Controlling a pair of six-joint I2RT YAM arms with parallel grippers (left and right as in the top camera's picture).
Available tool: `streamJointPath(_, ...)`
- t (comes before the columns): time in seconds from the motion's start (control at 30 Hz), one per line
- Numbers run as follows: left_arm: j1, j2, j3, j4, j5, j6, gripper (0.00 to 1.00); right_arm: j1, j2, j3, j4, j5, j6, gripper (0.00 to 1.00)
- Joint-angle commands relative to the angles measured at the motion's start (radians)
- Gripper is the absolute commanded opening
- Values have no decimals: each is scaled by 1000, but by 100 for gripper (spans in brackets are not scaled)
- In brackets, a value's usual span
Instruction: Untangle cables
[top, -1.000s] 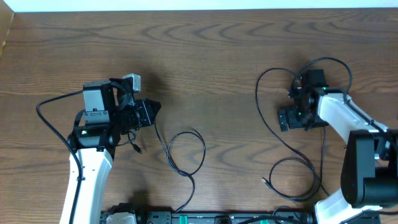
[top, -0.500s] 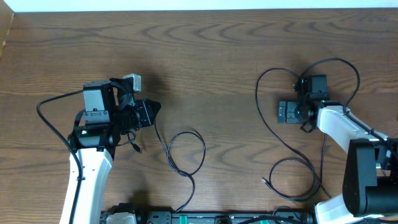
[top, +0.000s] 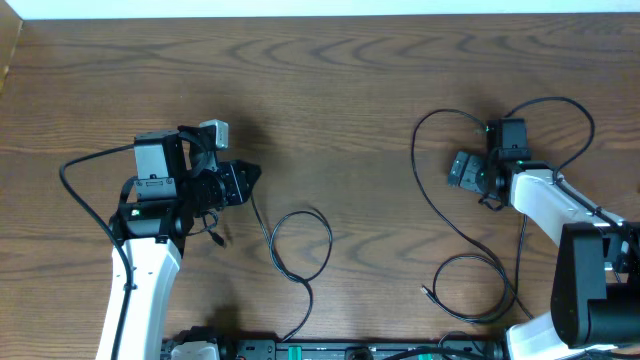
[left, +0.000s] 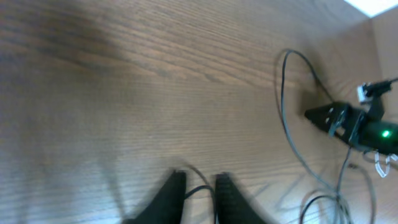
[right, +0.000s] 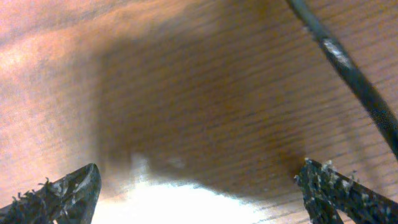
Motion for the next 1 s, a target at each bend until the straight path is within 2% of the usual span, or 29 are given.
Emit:
streamJointPath(0.0,-3,4,13,1,-20,17,37,-3,101,-92,-13,-142,230,99)
streamJointPath(0.2,-3,4,13,-1,-70,17,43,-3,101,-92,16,-35,241,99)
streamJointPath(0.37,-3,4,13,-8,-69,16,44,-3,101,-92,24,133,431,99)
streamJointPath(0.5,-3,4,13,-14,-69,16,45,-3,101,-92,95,166,457,96)
streamJointPath(0.67,-3,4,13,-30,-69,17,45,-3,101,-92,189,164,502,73)
streamJointPath(0.77,-3,4,13,-35,-70,17,45,-3,101,-92,220,139,587,63)
streamJointPath(0.83,-3,4,13,-35,-70,17,45,-3,101,-92,246,119,626,60)
streamJointPath(0.97,-3,4,13,-38,-70,17,45,-3,101,-92,311,94,632,46)
